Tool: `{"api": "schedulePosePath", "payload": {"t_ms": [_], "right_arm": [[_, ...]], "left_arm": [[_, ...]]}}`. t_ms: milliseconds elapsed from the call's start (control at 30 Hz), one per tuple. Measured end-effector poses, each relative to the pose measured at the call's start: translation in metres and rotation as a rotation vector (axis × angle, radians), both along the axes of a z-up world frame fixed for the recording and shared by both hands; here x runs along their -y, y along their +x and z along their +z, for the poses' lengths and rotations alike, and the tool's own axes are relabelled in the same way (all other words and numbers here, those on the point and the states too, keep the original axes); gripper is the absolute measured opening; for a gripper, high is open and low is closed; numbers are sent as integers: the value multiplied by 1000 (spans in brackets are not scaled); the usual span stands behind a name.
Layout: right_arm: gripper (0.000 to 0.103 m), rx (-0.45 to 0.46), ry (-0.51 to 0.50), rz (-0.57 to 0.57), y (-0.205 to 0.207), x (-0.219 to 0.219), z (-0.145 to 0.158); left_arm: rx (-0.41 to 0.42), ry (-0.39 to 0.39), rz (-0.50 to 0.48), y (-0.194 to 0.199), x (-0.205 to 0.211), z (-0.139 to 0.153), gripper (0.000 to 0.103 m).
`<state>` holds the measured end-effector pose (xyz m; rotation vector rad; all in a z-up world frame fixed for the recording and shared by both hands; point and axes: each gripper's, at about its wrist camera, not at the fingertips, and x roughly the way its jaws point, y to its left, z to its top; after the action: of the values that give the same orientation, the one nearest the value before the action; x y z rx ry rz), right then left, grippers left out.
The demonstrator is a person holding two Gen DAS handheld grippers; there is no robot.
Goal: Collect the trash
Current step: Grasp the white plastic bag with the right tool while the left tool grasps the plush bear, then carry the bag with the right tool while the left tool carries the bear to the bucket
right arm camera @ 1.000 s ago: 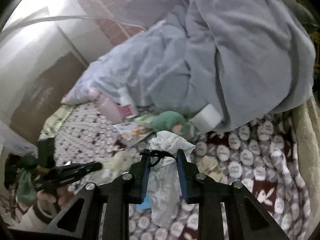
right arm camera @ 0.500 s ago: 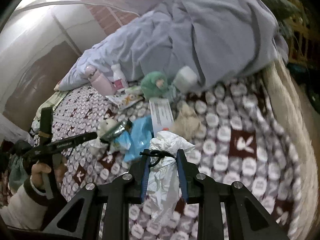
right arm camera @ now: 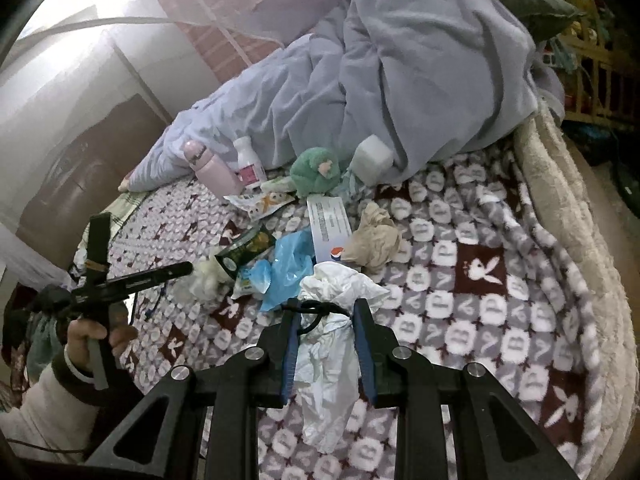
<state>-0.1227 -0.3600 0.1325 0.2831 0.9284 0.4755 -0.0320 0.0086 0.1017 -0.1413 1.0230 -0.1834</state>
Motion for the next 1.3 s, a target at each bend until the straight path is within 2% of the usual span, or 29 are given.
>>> {"api": "schedulePosePath", "payload": {"t_ms": [100,167,233,300,333,367,500,533,567,600,667,700,900,1033,1167,1300], "right_arm": [[25,7,1,-10,-7,7,3],[25,6,2,-17,-10,12,4],[25,4,2,-19,-13,16,5],[25,6,-3,-19,-17,18,5],[25,4,-3,-15,-18,18,4],[25,1,-3,-12,-19,18,3],[25,-9,-17,-10,-23,17,-2],[25,-12,-18,-13,-23,18,-2],[25,-12,-18,-16,-24,20,-2],[25,-10,-19,-21,-25,22,-2],[25,-5,-18,-36,-28,29,-1],[25,-3,-17,-42,-29,33,0],[25,16,-27,-104,-39,65,5],[25,33,-28,-166,-54,97,9],[25,38,-41,-264,-72,141,9],[25,24,-53,-386,-93,195,6]], "left_arm": [[5,-35,-9,-8,4,10,3],[15,7,-16,-9,12,12,4],[13,53,17,-8,13,6,7],[-33,80,25,-4,12,-9,36],[-41,83,32,-3,11,-16,61],[-37,81,45,-3,9,-22,67],[-81,124,46,7,13,-53,66],[-91,131,40,9,15,-59,59],[-104,129,32,9,17,-63,37],[-118,120,25,8,20,-66,36],[-94,125,21,2,22,-59,25],[-80,124,11,-2,24,-53,24],[7,55,-72,-32,47,4,23],[43,-2,-181,-47,89,36,23],[48,-78,-357,-56,165,53,23],[22,-130,-528,-62,258,49,23]]}}
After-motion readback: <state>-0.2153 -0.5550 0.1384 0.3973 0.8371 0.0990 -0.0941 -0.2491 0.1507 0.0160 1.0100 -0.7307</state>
